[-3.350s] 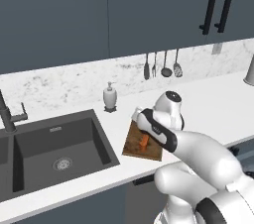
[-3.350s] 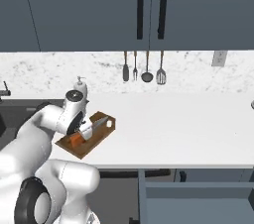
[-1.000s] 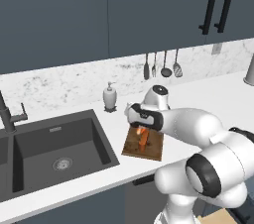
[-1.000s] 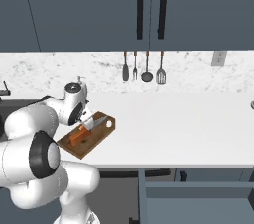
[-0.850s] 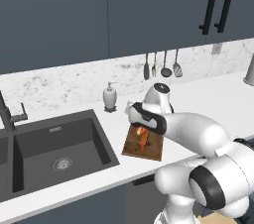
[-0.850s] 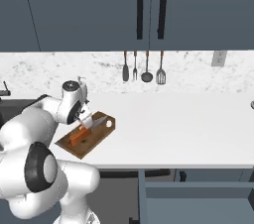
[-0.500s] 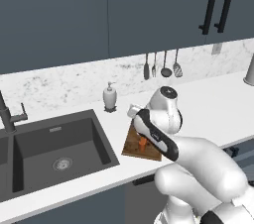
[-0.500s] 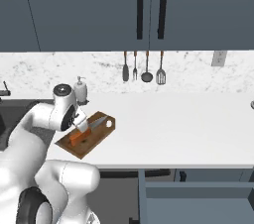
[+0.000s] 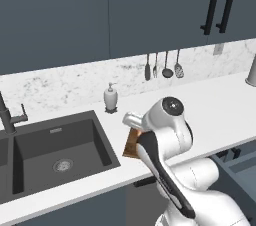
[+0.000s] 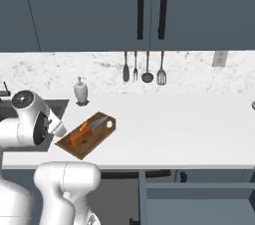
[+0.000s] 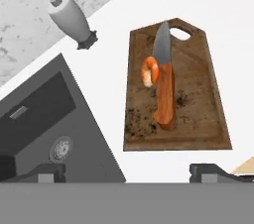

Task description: Pick up the knife from the drawer and place it on the cutting board. Then place the meat from the plate to the cutting board.

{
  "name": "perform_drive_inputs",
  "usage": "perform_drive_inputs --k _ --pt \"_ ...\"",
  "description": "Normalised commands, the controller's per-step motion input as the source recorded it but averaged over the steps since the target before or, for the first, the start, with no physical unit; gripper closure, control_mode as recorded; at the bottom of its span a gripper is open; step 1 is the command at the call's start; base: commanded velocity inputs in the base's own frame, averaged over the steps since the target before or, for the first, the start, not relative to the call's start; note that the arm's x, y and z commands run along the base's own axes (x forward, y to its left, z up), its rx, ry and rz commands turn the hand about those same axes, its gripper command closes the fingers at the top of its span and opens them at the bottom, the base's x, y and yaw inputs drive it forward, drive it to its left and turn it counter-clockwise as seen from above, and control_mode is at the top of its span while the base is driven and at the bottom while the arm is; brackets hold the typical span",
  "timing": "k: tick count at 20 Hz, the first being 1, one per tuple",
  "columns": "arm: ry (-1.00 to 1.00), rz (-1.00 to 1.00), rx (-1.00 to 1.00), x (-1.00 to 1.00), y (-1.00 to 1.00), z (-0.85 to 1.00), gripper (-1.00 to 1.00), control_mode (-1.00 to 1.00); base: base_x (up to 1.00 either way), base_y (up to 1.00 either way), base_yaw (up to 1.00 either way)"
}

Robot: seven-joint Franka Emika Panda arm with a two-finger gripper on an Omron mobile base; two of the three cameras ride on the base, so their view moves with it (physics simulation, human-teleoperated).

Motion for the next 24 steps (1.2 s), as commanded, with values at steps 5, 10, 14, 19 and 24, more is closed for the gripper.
perform_drive_inputs --k 5,10,14,19,24 --pt "-0.26 0.00 -0.16 -1.00 0.67 0.54 -1.00 -1.00 0.00 0.00 0.00" --pt "-0.38 0.00 -0.14 -0.91 0.62 0.33 -1.00 -1.00 0.00 0.00 0.00" --pt "-0.32 0.00 -0.07 -0.67 0.47 0.12 -1.00 -1.00 0.00 0.00 0.00" --pt "-0.25 0.00 0.00 -0.54 0.28 0.12 -1.00 -1.00 0.00 0.00 0.00" --pt "-0.04 0.00 0.00 -0.10 0.02 0.00 -1.00 -1.00 0.00 0.00 0.00"
